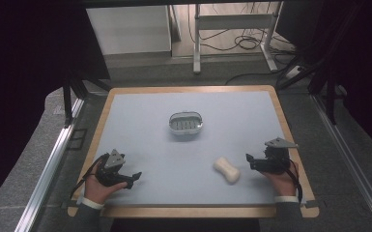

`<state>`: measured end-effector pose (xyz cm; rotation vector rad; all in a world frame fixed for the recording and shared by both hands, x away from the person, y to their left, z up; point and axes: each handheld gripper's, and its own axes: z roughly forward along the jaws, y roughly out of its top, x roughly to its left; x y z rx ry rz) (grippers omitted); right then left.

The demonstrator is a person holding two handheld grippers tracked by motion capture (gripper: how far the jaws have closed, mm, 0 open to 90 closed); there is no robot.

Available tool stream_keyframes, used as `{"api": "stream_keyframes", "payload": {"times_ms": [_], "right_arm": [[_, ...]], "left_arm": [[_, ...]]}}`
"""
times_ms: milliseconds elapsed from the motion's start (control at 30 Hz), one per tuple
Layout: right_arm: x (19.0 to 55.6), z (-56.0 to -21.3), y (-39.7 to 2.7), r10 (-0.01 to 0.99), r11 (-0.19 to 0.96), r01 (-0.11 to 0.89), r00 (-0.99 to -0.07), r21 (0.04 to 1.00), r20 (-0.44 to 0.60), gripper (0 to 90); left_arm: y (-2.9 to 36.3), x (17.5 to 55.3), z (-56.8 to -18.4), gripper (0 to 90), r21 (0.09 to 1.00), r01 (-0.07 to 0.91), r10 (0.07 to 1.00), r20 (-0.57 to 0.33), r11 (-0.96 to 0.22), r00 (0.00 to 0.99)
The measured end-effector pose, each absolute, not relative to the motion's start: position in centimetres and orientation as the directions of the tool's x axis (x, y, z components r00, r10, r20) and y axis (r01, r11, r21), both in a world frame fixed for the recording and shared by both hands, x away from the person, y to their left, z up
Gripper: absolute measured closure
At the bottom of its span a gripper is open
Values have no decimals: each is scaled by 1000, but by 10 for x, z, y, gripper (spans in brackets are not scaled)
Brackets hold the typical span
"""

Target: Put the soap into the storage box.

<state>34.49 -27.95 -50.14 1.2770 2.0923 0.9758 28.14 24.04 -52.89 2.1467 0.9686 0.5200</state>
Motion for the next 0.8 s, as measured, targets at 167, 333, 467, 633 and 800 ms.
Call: {"api": "stream_keyframes", "payload": {"times_ms": [167, 333, 467, 633, 800], "right_arm": [[343, -501, -280, 899, 322, 561, -434, 762, -60, 100], [342, -496, -284, 896, 291, 569, -444, 769, -11, 119], [342, -494, -284, 895, 305, 564, -445, 767, -29, 126], [341, -492, -287, 890, 299, 569, -455, 766, -9, 169], [339, -488, -287, 887, 303, 565, -461, 768, -10, 170]], "left_arm": [[240, 283, -530, 60, 741, 480, 764, 68, -469, 641], [239, 284, -531, 60, 734, 482, 760, 73, -479, 645], [237, 284, -533, 60, 732, 483, 759, 71, -481, 647], [237, 284, -532, 60, 732, 483, 759, 73, -481, 647], [237, 284, -532, 60, 732, 482, 758, 71, -482, 648]]}}
